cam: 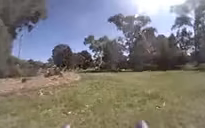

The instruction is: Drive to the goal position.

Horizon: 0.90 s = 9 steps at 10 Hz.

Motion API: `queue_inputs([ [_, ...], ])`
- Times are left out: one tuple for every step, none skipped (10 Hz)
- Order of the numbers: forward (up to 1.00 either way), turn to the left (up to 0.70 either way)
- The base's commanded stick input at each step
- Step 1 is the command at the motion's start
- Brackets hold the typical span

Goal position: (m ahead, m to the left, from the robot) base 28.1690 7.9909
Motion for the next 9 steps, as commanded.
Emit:
queue_inputs([
  [1.00,0.00],
  [1.00,0.00],
  [1.00,-0.27],
  [1.00,-0.24],
  [1.00,-0.10],
  [1.00,0.00],
  [1.00,0.00],
  [1.00,0.00],
  [1.00,0.00],
])
